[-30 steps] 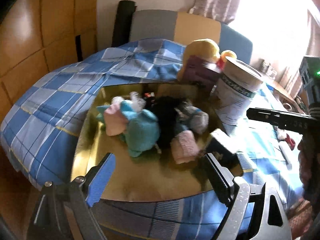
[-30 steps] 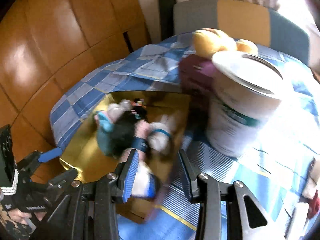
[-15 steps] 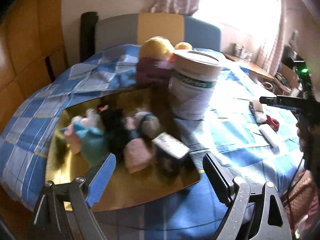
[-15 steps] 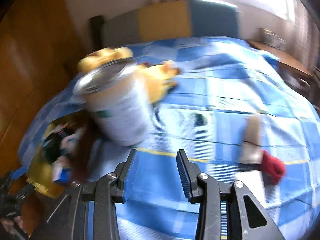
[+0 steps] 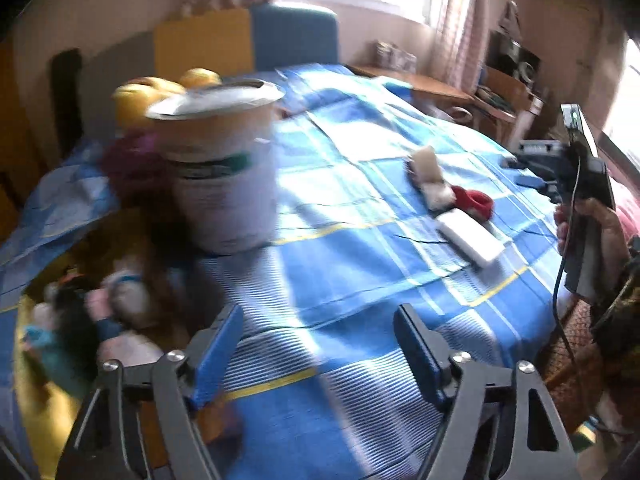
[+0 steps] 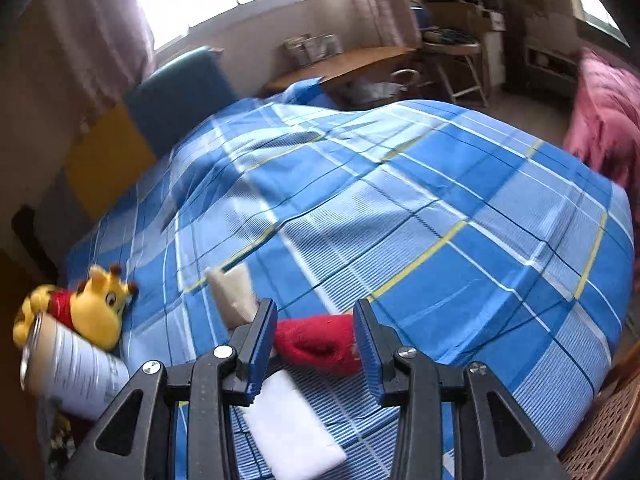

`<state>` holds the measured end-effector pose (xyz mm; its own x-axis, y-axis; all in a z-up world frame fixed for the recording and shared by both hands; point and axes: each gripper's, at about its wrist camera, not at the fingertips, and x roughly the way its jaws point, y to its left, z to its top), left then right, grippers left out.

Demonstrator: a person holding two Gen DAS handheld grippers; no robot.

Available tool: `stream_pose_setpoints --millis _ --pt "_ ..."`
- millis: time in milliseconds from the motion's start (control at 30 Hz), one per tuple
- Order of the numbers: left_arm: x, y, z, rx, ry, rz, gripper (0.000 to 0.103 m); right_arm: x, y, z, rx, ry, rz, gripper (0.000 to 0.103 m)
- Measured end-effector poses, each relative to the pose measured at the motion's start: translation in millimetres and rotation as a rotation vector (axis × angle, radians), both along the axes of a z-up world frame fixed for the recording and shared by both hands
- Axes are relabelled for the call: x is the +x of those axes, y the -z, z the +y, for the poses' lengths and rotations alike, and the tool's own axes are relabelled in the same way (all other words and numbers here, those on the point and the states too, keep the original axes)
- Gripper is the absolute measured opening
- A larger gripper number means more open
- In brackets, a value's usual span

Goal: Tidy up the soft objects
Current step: 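Move both tools back to the remaining items on the bed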

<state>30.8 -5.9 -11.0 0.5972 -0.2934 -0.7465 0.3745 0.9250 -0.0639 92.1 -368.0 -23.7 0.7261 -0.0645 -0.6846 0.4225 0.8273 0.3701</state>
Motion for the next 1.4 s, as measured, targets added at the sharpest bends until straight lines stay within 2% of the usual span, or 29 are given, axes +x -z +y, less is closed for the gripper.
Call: stream_pose_setpoints --millis 267,433,667,833,1000,1033,1067,1133,1267,1400 --pt "37 19 -90 -0.055 0.162 0.151 0.074 -7 7 -11 0.084 0.047 -0.01 0.039" --pt "62 32 -154 -0.056 0.223 0.242 0.074 -17 6 -21 0.135 0.078 -0.047 0.039" --pt "90 47 -212 -0.073 0.201 0.344 0.083 -23 6 -31 0.206 0.093 -0.092 0.039" --pt "107 59 -239 -0.038 0.145 0.377 0.085 -25 6 -33 0.237 0.089 -0.117 0.04" --pt "116 74 -257 0.03 0.108 0.376 0.083 -25 6 -33 0.255 0.082 -0.123 0.041" --pt "115 77 -255 0.042 0.111 0.372 0.073 -25 7 -32 0.257 0.078 -0.12 0.041" --pt "111 78 -254 0.065 0.122 0.345 0.07 -24 8 -32 0.257 0.074 -0.115 0.041" --pt "102 76 -250 0.059 0.181 0.297 0.062 -22 9 -31 0.257 0.069 -0.108 0.041" --pt "82 62 -221 0.046 0.242 0.224 0.061 -21 11 -31 0.26 0.064 -0.099 0.04" --pt "63 53 -172 0.065 0.247 0.147 0.062 -15 16 -26 0.265 0.032 -0.059 0.04"
